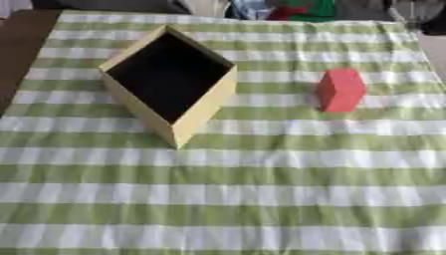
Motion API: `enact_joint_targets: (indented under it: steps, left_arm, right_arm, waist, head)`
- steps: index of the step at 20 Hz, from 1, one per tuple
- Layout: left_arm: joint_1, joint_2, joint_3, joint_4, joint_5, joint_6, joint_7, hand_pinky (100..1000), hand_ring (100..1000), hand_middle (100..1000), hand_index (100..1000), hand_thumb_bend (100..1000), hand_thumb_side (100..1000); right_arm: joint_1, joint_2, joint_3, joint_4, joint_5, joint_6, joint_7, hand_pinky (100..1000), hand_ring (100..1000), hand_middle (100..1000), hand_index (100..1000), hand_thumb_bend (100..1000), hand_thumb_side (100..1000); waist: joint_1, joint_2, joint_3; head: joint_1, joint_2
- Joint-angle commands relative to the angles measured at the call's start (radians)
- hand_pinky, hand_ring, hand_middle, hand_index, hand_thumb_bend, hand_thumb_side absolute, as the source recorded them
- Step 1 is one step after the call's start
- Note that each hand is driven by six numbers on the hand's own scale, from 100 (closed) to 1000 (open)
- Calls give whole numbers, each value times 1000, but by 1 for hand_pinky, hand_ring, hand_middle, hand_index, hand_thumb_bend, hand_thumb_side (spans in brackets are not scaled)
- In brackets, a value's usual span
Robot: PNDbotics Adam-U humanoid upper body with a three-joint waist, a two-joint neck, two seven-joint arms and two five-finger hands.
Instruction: Pick up objects on the table and place them in the box.
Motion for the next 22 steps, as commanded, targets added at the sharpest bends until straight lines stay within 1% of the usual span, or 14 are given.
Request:
enact_joint_targets:
  steps: [1, 3, 4, 7, 8, 9, 10, 11, 12, 13, 15, 16, 21, 22]
  left_arm:
    - [-2, 26, 5, -17, 0, 0, -2, 1000, 482, 497, 745, 114, 117]
    - [1, 25, 7, -17, -1, 0, 0, 1000, 482, 497, 745, 114, 117]
    - [2, 25, 8, -17, -1, 0, 1, 1000, 482, 497, 745, 114, 117]
    - [4, 25, 9, -17, -3, 1, 3, 1000, 482, 497, 745, 114, 117]
    - [2, 25, 8, -17, -3, 1, 2, 1000, 482, 497, 744, 109, 116]
    - [0, 25, 6, -17, -2, 1, 0, 1000, 482, 497, 744, 109, 116]
    - [-1, 25, 4, -17, -1, 1, -2, 1000, 482, 497, 744, 109, 116]
    - [-1, 24, 4, -17, 0, 1, -3, 1000, 482, 497, 744, 109, 115]
    - [-1, 24, 4, -17, 1, 1, -4, 1000, 482, 497, 744, 108, 115]
    - [0, 23, 4, -17, 1, 1, -4, 1000, 482, 497, 744, 108, 115]
    - [1, 23, 4, -17, 2, 1, -5, 1000, 482, 497, 744, 106, 115]
    - [1, 23, 5, -17, 2, 2, -5, 1000, 482, 497, 744, 105, 113]
    - [2, 22, 5, -17, 2, 2, -6, 1000, 481, 497, 744, 102, 114]
    - [2, 22, 5, -17, 2, 2, -6, 1000, 481, 497, 744, 101, 115]
  right_arm:
    - [-55, 13, 58, 69, 50, -29, 46, 934, 967, 910, 970, 248, 280]
    - [-91, 38, 94, 111, 71, -41, 75, 934, 967, 910, 970, 248, 280]
    - [-103, 47, 100, 126, 80, -48, 90, 934, 967, 910, 970, 248, 280]
    - [-123, 61, 95, 149, 95, -64, 139, 934, 967, 910, 970, 248, 280]
    - [-121, 61, 96, 154, 96, -70, 154, 978, 999, 952, 1000, 371, 311]
    - [-111, 57, 108, 159, 96, -80, 169, 979, 999, 953, 1000, 372, 307]
    - [-108, 55, 126, 164, 99, -87, 184, 994, 1000, 963, 1000, 389, 266]
    - [-111, 58, 147, 172, 102, -87, 199, 998, 1000, 965, 1000, 396, 256]
    - [-118, 62, 162, 180, 105, -84, 214, 1000, 1000, 966, 1000, 419, 223]
    - [-125, 67, 172, 188, 108, -77, 230, 1000, 1000, 967, 1000, 422, 219]
    - [-137, 76, 183, 203, 114, -67, 262, 1000, 1000, 971, 1000, 447, 183]
    - [-143, 80, 186, 211, 119, -64, 277, 1000, 1000, 967, 1000, 475, 155]
    - [-164, 99, 188, 254, 160, -81, 360, 1000, 1000, 963, 1000, 479, 166]
    - [-167, 102, 184, 260, 167, -87, 376, 1000, 1000, 964, 1000, 496, 192]
  waist:
    - [3, -17, -6]
    - [5, -19, -11]
    - [6, -19, -13]
    - [7, -20, -17]
    - [6, -17, -15]
    - [5, -16, -13]
    - [5, -16, -12]
    - [5, -16, -13]
    - [6, -17, -14]
    - [6, -18, -15]
    - [6, -18, -17]
    - [7, -18, -17]
    - [7, -16, -17]
    - [7, -16, -18]
  head:
    - [3, -8]
    - [8, -7]
    - [10, -6]
    - [13, -6]
    - [11, -8]
    - [7, -10]
    - [6, -10]
    - [5, -10]
    - [6, -11]
    - [6, -11]
    - [7, -10]
    - [7, -10]
    - [8, -9]
    - [9, -9]
